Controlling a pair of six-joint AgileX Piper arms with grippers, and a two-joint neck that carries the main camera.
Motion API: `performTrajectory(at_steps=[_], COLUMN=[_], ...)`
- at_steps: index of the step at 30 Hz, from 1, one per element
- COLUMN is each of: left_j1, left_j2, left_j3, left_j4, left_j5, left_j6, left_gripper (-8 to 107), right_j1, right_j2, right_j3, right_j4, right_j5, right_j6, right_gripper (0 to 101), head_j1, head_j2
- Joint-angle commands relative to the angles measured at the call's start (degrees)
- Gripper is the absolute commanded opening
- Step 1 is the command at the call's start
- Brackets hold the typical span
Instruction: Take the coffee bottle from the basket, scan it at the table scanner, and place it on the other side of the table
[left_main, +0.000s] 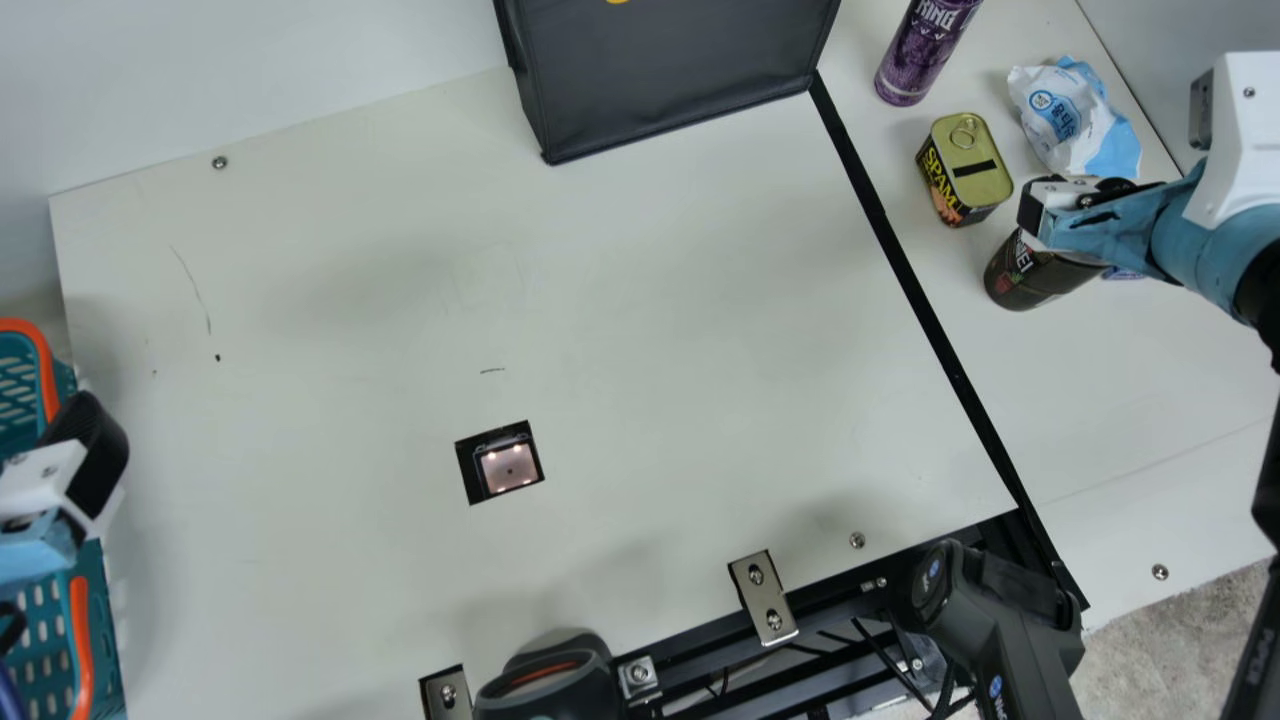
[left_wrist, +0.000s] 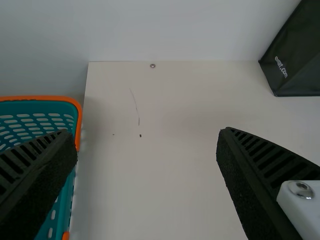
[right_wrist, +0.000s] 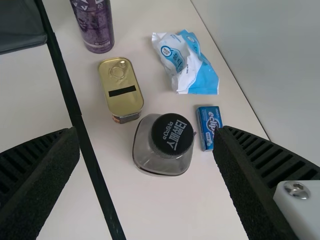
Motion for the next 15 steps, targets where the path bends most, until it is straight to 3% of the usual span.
performTrajectory(at_steps=[1, 7, 9, 15], left_j1=[0.0, 0.0, 0.0, 0.7], left_j2=[0.0, 0.0, 0.0, -1.7], left_j3=[0.0, 0.0, 0.0, -3.6], left_j4=[0.0, 0.0, 0.0, 1.9], left_j5=[0.0, 0.0, 0.0, 6.0], left_j6=[0.0, 0.0, 0.0, -0.9], left_gripper=[90, 90, 90, 90], right_j1=[2.1, 8.9, 7.7, 14.5], right_j2=[-1.1, -4.2, -4.1, -5.8], right_j3=[-0.3, -1.5, -1.5, -3.9], right_j4=[-1.7, -4.9, -4.9, -6.3], right_j5=[1.2, 4.4, 4.3, 7.3], right_j6=[2.0, 6.6, 6.3, 9.7], right_gripper=[95, 95, 95, 95], head_j1=[-1.7, -1.7, -1.7, -1.7], head_j2=[-0.1, -0.1, -0.1, 7.9])
